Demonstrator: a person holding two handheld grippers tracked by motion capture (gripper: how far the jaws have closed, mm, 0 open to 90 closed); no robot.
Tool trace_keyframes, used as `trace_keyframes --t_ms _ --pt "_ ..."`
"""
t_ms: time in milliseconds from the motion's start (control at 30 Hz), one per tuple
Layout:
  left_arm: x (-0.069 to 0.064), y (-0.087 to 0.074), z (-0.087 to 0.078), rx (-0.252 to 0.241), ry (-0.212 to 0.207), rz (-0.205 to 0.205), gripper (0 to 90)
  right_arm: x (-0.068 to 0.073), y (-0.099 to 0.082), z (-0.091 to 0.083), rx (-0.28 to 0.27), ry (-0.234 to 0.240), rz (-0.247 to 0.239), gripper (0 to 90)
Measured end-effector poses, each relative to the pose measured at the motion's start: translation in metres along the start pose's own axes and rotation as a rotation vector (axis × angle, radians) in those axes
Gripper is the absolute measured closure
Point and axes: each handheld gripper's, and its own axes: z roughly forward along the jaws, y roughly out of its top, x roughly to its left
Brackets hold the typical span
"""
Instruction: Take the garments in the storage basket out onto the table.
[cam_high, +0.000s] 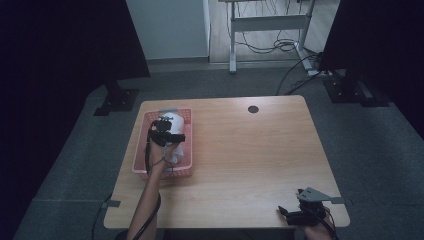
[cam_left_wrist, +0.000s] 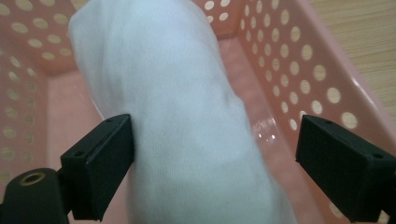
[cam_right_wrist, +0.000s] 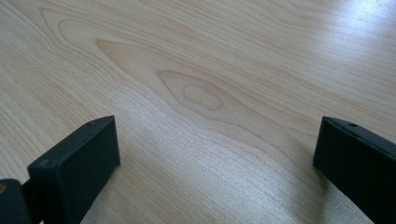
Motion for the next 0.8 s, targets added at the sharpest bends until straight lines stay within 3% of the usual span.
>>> trace_keyframes --t_ms 300,467,633,800 --pt "0.004 -0.002 0.012 0.058 0.032 -0.024 16.6 0.000 0.000 0.000 0.000 0.000 0.000 0.2" --pt "0.001 -0.003 0.015 0.062 0.053 0.007 17.2 0.000 0.000 0.000 0.000 0.000 0.000 0.1" --pt "0.001 -0.001 0.011 0.061 0.085 -0.016 33.0 0.000 0.000 0.000 0.000 0.000 0.001 0.2" --pt "0.006 0.000 0.007 0.059 0.060 -0.064 39.5 0.000 0.000 0.000 0.000 0.000 0.001 0.2"
